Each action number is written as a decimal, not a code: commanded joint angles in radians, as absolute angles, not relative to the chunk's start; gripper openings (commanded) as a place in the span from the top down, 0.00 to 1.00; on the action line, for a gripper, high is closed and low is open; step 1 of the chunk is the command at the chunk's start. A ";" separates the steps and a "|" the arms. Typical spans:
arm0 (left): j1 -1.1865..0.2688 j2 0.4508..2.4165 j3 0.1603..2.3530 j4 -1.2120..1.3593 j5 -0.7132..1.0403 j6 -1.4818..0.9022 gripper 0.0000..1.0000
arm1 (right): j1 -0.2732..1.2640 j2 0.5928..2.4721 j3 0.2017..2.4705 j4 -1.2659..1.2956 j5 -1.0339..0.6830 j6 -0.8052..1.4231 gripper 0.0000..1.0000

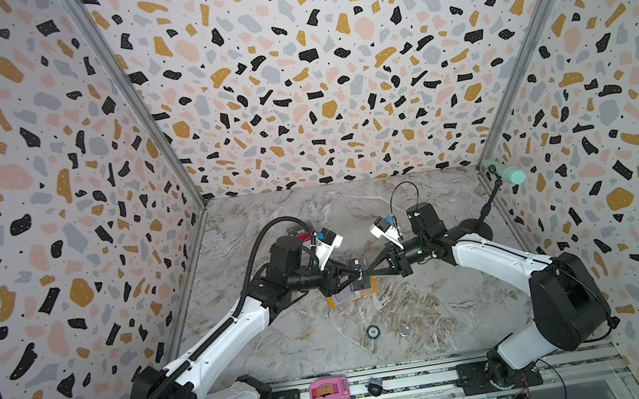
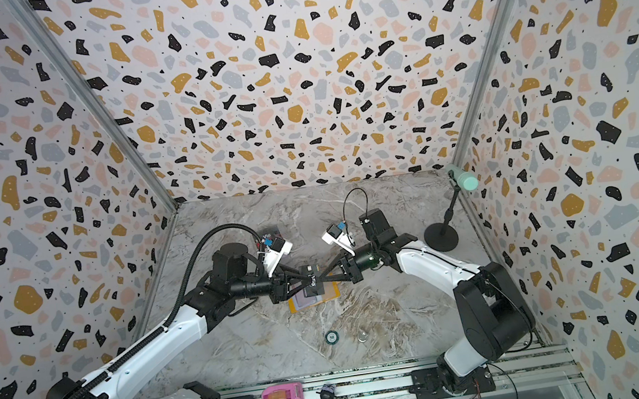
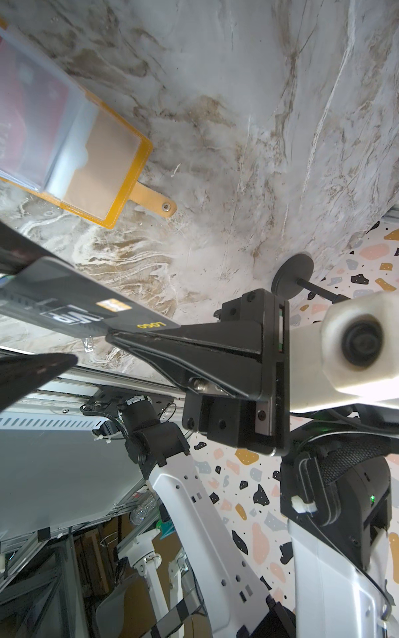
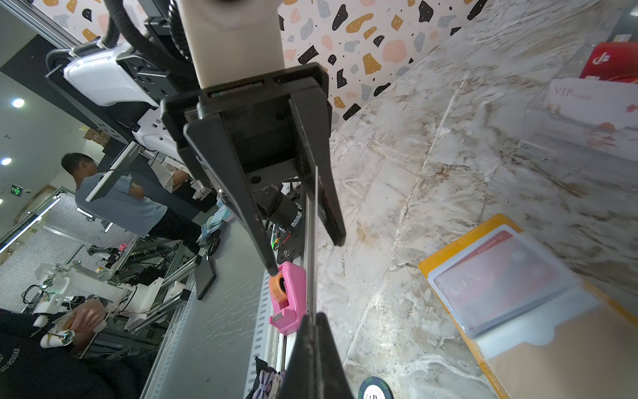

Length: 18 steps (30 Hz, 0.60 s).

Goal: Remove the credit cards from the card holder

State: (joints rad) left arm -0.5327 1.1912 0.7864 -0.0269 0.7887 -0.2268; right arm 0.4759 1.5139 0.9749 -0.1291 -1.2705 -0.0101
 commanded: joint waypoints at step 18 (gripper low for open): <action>-0.527 1.225 0.834 0.026 0.838 -0.260 0.81 | 0.481 1.528 1.014 -0.157 -1.308 -0.058 1.00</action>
